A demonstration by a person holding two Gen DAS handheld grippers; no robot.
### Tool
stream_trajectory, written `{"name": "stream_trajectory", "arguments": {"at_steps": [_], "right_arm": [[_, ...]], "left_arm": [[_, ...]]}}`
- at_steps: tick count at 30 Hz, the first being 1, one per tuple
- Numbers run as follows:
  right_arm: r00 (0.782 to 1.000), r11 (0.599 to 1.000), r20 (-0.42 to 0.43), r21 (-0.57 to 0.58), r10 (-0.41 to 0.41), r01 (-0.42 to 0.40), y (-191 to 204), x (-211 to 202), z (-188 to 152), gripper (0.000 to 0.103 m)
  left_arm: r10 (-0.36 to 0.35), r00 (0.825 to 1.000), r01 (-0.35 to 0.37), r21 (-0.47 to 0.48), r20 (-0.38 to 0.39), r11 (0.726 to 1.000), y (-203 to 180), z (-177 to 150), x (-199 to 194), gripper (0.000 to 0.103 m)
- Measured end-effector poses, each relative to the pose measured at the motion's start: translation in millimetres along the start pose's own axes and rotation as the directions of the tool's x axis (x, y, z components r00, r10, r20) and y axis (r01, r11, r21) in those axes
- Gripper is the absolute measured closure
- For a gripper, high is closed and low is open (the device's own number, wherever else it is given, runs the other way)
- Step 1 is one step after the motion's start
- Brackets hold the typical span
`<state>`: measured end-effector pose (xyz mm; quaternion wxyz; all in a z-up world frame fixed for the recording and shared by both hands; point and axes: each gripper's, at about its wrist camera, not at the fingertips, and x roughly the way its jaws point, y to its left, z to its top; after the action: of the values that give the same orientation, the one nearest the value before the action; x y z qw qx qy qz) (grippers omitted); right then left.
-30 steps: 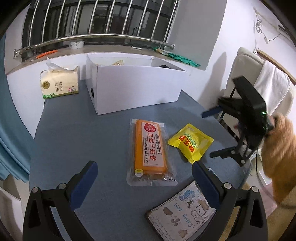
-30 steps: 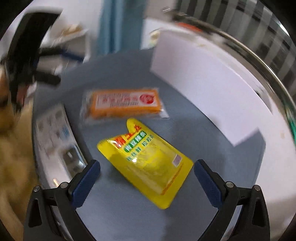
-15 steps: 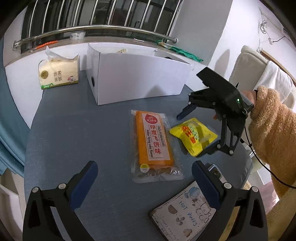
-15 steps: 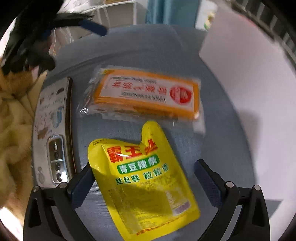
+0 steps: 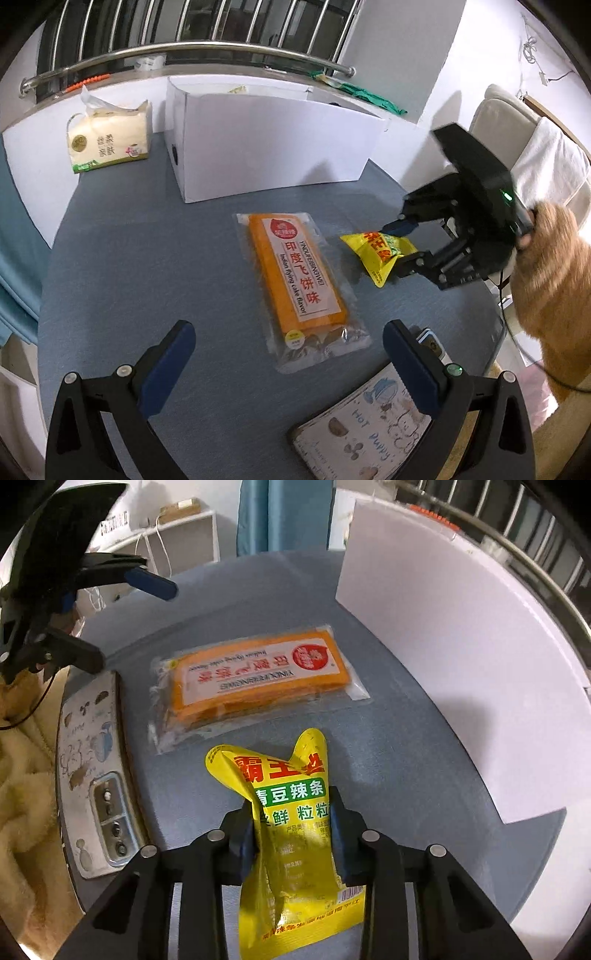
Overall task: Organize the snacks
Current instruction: 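Grasp the orange flying-cake bag with the left tool, then carry the orange bag and yellow pouch into the box and open both tools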
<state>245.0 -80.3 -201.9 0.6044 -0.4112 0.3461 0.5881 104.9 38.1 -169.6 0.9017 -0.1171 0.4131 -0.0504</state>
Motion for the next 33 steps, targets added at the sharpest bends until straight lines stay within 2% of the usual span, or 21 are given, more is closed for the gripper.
{"name": "stream_trajectory", "arguments": {"at_steps": [3, 4, 5, 6, 9, 12, 14, 15, 17, 18, 21, 24, 26, 28, 29, 30, 32, 33], "right_arm": [[0.991, 0.99, 0.05, 0.07, -0.127, 0.124, 14, -9, -8, 0.067], [0.982, 0.976, 0.063, 0.138, -0.178, 0.168, 18, -13, -13, 0.067], [0.977, 0.964, 0.082, 0.198, -0.195, 0.176, 19, -19, -17, 0.067], [0.97, 0.934, 0.111, 0.314, -0.218, 0.174, 19, -28, -25, 0.067], [0.949, 0.856, 0.2, 0.504, -0.245, 0.115, 23, -53, -50, 0.067], [0.898, 0.786, 0.207, 0.583, -0.388, 0.205, 43, -78, -66, 0.067], [0.874, 0.738, 0.233, 0.649, -0.427, 0.187, 38, -98, -76, 0.067], [0.856, 0.703, 0.245, 0.689, -0.456, 0.177, 41, -109, -83, 0.067], [0.837, 0.656, 0.257, 0.74, -0.483, 0.151, 46, -123, -94, 0.067], [0.823, 0.62, 0.262, 0.773, -0.505, 0.134, 50, -130, -101, 0.067], [0.797, 0.57, 0.262, 0.813, -0.545, 0.122, 63, -140, -116, 0.067], [0.792, 0.544, 0.262, 0.833, -0.551, 0.103, 74, -143, -126, 0.067], [0.798, 0.539, 0.262, 0.837, -0.542, 0.091, 75, -143, -129, 0.067], [0.805, 0.542, 0.269, 0.836, -0.529, 0.077, 74, -139, -128, 0.067], [0.807, 0.543, 0.271, 0.836, -0.525, 0.073, 72, -137, -128, 0.067], [0.807, 0.544, 0.277, 0.837, -0.522, 0.065, 71, -136, -128, 0.067], [0.807, 0.539, 0.289, 0.841, -0.516, 0.044, 70, -137, -131, 0.067], [0.807, 0.535, 0.293, 0.844, -0.513, 0.034, 70, -136, -133, 0.067]], "left_arm": [[0.036, 0.999, -0.036, 0.009, -0.031, 0.999, -5, 6, 8, 0.0], [0.042, 0.998, -0.042, 0.003, -0.042, 0.999, -6, 9, 11, 0.0], [0.039, 0.998, -0.039, -0.005, -0.052, 0.999, -6, 11, 14, 0.0], [0.038, 0.997, -0.039, -0.015, -0.061, 0.999, -7, 14, 18, 0.0], [0.075, 0.994, -0.076, -0.006, -0.082, 0.997, -15, 28, 32, 0.0], [0.105, 0.988, -0.103, 0.018, -0.114, 0.994, -27, 40, 50, 0.0], [0.122, 0.982, -0.12, 0.022, -0.141, 0.993, -33, 47, 65, 0.0], [0.141, 0.978, -0.139, 0.022, -0.152, 0.99, -35, 51, 72, 0.0], [0.198, 0.966, -0.198, 0.021, -0.168, 0.98, -37, 56, 84, 0.0], [0.208, 0.963, -0.209, 0.017, -0.169, 0.978, -37, 58, 88, 0.0], [0.239, 0.953, -0.246, -0.014, -0.188, 0.969, -34, 60, 98, 0.0], [0.272, 0.937, -0.28, -0.008, -0.22, 0.96, -33, 57, 108, 0.0], [0.265, 0.946, -0.266, 0.022, -0.189, 0.964, -37, 55, 108, 0.001], [0.282, 0.946, -0.275, 0.065, -0.161, 0.959, -40, 54, 106, 0.011], [0.264, 0.954, -0.256, 0.071, -0.143, 0.964, -41, 54, 103, 0.026], [0.237, 0.962, -0.23, 0.065, -0.137, 0.971, -39, 54, 99, 0.034], [0.209, 0.97, -0.204, 0.048, -0.127, 0.978, -33, 55, 91, 0.043], [0.184, 0.977, -0.18, 0.039, -0.108, 0.983, -31, 55, 85, 0.044]]}}
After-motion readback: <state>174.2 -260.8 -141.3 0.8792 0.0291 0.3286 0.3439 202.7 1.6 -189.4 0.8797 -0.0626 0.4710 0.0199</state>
